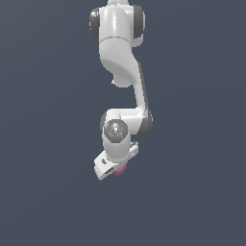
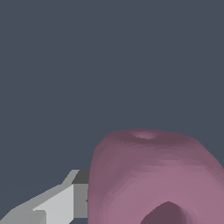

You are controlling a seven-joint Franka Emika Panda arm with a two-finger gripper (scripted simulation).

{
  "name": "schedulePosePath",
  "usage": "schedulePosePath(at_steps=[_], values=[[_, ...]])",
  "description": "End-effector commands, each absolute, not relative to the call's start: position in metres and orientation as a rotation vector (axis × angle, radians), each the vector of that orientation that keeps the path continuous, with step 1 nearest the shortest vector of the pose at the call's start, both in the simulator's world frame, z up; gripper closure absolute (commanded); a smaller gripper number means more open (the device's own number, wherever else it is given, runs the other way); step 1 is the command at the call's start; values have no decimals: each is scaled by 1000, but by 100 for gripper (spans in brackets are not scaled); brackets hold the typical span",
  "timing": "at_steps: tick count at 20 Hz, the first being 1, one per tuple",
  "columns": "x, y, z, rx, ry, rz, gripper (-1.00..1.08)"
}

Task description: Pick up the object and move it to a goal position.

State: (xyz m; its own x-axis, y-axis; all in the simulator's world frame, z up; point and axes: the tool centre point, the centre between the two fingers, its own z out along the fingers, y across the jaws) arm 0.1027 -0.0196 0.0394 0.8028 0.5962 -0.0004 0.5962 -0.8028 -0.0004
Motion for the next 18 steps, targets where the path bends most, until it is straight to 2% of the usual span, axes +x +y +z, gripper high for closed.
schedulePosePath(at_steps=[1,6,13,18], values=[[102,-23,41,-2983,-986,0,108],[97,-50,49,-2983,-986,0,108],[87,-110,68,-2983,-986,0,108],[85,-130,75,-2983,-986,0,108]])
